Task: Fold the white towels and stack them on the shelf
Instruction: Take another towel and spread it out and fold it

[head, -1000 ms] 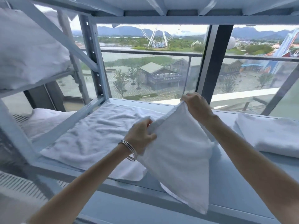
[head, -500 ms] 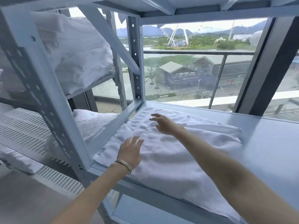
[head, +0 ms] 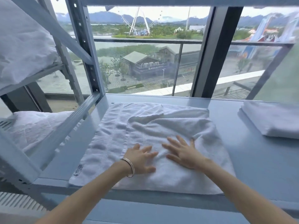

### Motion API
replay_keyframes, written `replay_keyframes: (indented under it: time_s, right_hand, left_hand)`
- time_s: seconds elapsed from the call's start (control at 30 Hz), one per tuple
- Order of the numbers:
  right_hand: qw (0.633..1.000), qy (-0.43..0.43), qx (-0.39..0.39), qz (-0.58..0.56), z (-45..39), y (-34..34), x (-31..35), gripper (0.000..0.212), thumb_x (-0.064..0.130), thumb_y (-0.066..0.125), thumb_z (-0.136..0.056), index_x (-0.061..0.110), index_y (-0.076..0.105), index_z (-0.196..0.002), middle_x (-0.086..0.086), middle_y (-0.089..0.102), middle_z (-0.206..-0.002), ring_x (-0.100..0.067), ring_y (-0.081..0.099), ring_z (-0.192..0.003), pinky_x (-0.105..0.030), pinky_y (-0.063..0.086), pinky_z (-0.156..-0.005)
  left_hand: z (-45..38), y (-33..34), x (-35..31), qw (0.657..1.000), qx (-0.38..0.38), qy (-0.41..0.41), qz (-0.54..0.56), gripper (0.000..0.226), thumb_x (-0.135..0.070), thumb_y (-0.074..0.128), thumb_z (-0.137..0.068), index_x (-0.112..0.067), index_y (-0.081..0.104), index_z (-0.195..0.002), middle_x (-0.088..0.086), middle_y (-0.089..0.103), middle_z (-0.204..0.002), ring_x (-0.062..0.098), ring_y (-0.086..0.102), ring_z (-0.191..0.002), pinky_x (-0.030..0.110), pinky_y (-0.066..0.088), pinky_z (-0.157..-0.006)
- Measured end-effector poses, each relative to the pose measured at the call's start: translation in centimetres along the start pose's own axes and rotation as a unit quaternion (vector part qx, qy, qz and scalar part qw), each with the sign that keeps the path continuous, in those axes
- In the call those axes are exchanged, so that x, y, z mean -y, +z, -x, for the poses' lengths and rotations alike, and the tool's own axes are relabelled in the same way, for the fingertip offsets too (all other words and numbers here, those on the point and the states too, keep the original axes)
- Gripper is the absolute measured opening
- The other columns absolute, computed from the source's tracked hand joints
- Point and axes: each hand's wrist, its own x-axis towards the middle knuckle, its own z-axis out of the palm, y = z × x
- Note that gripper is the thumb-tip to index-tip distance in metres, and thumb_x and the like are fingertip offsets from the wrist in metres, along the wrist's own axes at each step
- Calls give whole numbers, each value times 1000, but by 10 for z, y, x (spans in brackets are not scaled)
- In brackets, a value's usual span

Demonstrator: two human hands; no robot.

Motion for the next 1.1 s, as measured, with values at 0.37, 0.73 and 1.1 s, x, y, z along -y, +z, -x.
replay_keyframes:
  time_s: [0.37,0.73,1.1]
  right_hand:
    - [977,198,74,-17,92,-17,-62,47,43,33,-99,20,33,-139,-13,33,-141,-36,36,-125,-47,32,-105]
    - [993,74,93,22,-2,-20,-117,58,43,36,-98,34,9,-148,-6,7,-156,-43,18,-137,-50,22,-112]
    - [998,57,-30,-15,6,-27,-78,38,40,51,-92,24,54,-127,-3,50,-130,-26,47,-121,-40,44,-96]
  left_hand:
    - [-97,-31,-68,992,-90,87,-25,47,-47,41,-94,-42,33,-140,-7,23,-154,15,19,-141,34,21,-113]
    - [-71,-6,-64,993,-24,-106,42,63,-65,26,-90,-40,11,-147,4,5,-158,29,8,-143,38,13,-116]
    - [-78,-13,-96,997,-28,-74,19,50,-46,30,-96,-36,22,-145,10,17,-154,27,13,-142,56,10,-110]
